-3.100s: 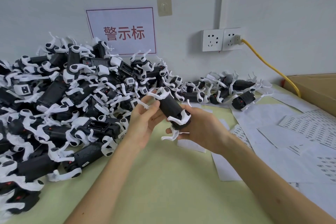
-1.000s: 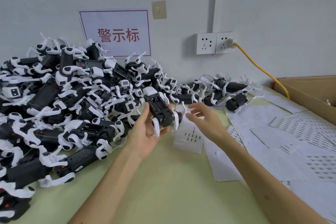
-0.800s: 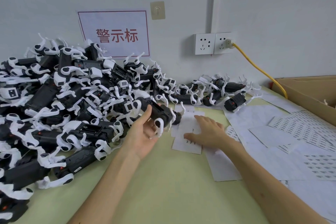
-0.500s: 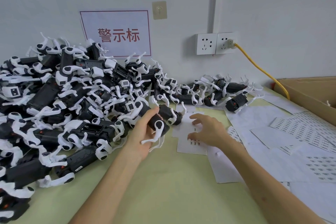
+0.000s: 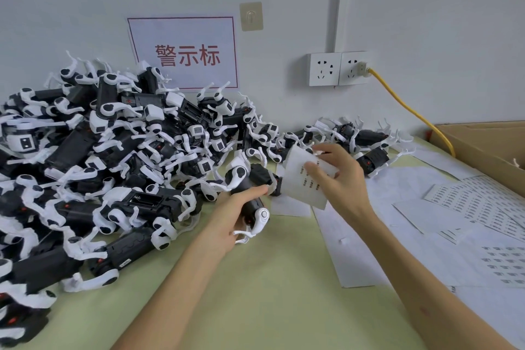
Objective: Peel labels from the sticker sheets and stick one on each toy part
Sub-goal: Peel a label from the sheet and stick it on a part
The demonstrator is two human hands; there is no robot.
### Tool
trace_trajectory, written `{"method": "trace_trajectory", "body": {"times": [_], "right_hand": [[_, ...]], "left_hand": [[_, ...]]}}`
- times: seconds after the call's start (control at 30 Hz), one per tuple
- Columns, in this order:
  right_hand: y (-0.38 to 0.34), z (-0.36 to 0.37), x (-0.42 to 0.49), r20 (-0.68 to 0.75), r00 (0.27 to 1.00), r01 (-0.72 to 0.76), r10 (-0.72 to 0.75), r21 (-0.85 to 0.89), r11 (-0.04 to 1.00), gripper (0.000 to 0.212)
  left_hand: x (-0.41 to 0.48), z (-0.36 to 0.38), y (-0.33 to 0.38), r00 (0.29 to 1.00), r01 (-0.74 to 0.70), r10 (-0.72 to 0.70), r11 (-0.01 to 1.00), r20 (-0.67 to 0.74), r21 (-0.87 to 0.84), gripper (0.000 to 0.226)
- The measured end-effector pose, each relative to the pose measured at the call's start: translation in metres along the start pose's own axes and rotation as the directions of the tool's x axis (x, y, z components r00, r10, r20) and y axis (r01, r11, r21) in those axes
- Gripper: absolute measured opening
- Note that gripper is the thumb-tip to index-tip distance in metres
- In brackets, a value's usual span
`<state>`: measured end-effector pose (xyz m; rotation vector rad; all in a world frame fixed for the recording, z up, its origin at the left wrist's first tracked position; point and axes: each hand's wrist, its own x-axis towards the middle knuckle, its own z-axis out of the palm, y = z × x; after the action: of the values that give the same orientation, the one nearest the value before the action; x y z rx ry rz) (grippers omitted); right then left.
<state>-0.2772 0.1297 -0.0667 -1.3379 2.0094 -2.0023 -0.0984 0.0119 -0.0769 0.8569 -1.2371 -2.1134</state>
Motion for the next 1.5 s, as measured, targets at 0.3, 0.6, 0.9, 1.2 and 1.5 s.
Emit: {"method": "trace_trajectory", "body": {"times": [0.3, 0.6, 0.9, 1.2, 1.5], "right_hand": [[-0.004, 0.014, -0.01, 0.183, 0.979, 0.113, -0.084, -0.153, 0.982, 0.023], [0.0, 0.02, -0.011, 0.186, 0.964, 0.234, -0.188, -0.267, 0.935, 0.028], [-0.006, 0.022, -0.016, 0.225, 0.887, 0.458, -0.404, -0.307, 0.834, 0.02], [-0.006, 0.023, -0.016, 0.231, 0.917, 0.372, -0.325, -0.204, 0.906, 0.015], [-0.009, 0.02, -0.018, 0.236, 0.94, 0.296, -0.245, -0.216, 0.93, 0.008]], "left_hand": [[-0.002, 0.005, 0.003, 0.981, -0.065, 0.079, 0.994, 0.18, -0.085, 0.017], [-0.007, 0.01, -0.004, 0.996, -0.088, 0.089, 0.985, 0.0, 0.147, 0.045], [-0.002, 0.008, -0.004, 0.981, -0.183, 0.188, 0.98, -0.058, 0.079, 0.029], [-0.007, 0.007, -0.005, 0.968, -0.224, 0.246, 0.936, -0.05, 0.27, 0.019], [-0.008, 0.007, -0.007, 0.945, -0.321, 0.319, 0.876, 0.066, 0.361, 0.035]]}}
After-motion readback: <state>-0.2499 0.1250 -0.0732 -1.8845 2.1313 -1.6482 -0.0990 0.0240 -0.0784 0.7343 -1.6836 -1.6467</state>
